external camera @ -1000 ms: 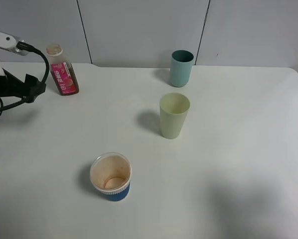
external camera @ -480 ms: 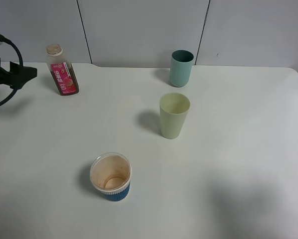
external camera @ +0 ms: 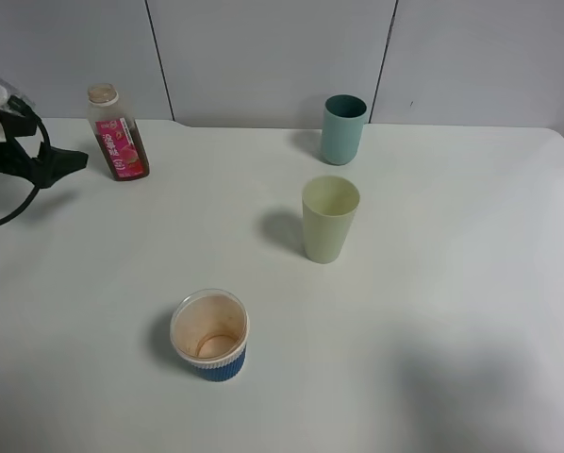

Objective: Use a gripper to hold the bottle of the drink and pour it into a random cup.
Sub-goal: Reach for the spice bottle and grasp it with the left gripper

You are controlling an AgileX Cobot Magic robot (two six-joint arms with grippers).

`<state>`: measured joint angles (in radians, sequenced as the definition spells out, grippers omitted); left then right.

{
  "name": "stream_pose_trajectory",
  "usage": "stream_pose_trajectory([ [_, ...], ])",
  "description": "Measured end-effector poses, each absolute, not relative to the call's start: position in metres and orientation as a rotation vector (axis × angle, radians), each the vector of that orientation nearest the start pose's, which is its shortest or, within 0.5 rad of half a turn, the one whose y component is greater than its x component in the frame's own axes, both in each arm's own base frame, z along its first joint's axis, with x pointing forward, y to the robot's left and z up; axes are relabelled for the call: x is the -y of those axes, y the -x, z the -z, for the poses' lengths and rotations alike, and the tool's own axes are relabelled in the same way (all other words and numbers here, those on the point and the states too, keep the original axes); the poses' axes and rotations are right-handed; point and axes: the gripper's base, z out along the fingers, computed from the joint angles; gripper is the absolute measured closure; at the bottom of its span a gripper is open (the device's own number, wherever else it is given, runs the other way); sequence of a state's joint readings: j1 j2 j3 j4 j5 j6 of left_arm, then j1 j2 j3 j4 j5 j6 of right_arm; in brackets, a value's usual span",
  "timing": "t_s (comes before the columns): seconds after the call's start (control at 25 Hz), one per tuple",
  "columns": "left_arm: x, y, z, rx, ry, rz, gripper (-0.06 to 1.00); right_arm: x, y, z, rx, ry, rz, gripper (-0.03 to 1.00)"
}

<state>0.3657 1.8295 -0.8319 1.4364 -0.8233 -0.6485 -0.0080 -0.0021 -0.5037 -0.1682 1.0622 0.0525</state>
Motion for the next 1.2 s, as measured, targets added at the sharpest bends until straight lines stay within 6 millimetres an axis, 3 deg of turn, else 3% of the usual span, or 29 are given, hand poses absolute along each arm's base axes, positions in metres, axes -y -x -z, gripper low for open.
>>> stream_pose_trajectory([
  [0.28, -0.057, -0.351, -0.144, -1.883, -0.860, 0.393, -0.04, 0.013, 0.006, -0.279, -2.032, -0.070, 0.173, -0.03],
  [1.0, -0.064, -0.389, -0.112, -1.797, -0.883, 0.530, -0.04, 0.013, 0.006, -0.279, -2.032, -0.070, 0.173, -0.03],
  [1.2, -0.052, -0.404, -0.107, -1.754, -0.928, 0.561, -0.04, 0.013, 0.006, -0.279, -2.032, -0.070, 0.173, -0.03],
])
